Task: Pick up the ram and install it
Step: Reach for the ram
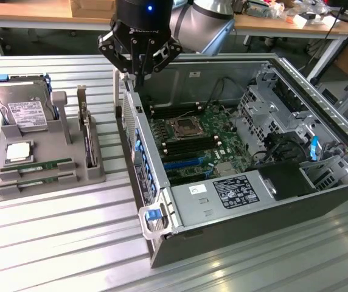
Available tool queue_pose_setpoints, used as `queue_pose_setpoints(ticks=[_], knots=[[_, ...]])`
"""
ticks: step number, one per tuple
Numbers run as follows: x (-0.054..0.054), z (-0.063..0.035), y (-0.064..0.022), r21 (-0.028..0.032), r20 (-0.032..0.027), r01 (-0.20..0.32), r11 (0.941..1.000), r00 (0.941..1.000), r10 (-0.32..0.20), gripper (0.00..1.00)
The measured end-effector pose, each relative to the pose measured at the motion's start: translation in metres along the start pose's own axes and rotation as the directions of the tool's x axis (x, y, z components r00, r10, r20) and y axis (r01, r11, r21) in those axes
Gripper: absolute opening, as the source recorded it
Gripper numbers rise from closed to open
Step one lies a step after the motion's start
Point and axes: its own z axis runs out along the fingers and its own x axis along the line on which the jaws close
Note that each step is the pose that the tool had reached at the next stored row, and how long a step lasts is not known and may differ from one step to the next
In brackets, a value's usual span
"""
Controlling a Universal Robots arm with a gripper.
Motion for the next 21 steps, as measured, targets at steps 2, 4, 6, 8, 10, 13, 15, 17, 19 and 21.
queue_pose_setpoints(ticks=[2, 4, 6, 8, 10, 13, 15, 17, 19, 21], knots=[[0.003, -0.0001, -0.0002, 0.0000, 0.0000, 0.000, 1.0000, 1.0000, 0.000, 0.11], [0.007, -0.0002, -0.0004, 0.0000, 0.0000, 0.000, 1.0000, 1.0000, 0.000, 0.11], [0.011, -0.0003, -0.0007, 0.0000, 0.0000, 0.000, 1.0000, 1.0000, 0.000, 0.11], [0.015, -0.0004, -0.0009, -0.0001, 0.0000, 0.000, 1.0000, 1.0000, 0.000, 0.11], [0.019, -0.0005, -0.0011, 0.0000, 0.0000, 0.000, 1.0000, 1.0000, 0.000, 0.11], [0.025, -0.0007, -0.0015, -0.0001, 0.0000, 0.000, 1.0000, 1.0000, 0.000, 0.11], [0.027, -0.0007, -0.0016, 0.0000, 0.0000, 0.000, 1.0000, 1.0000, 0.000, 0.11], [0.030, -0.0008, -0.0018, 0.0000, -0.0001, 0.000, 1.0000, 1.0000, 0.000, 0.11], [0.035, -0.0009, -0.0020, 0.0000, 0.0000, 0.000, 1.0000, 1.0000, 0.000, 0.11], [0.038, -0.0010, -0.0022, 0.0000, 0.0000, 0.000, 1.0000, 1.0000, 0.000, 0.11]])
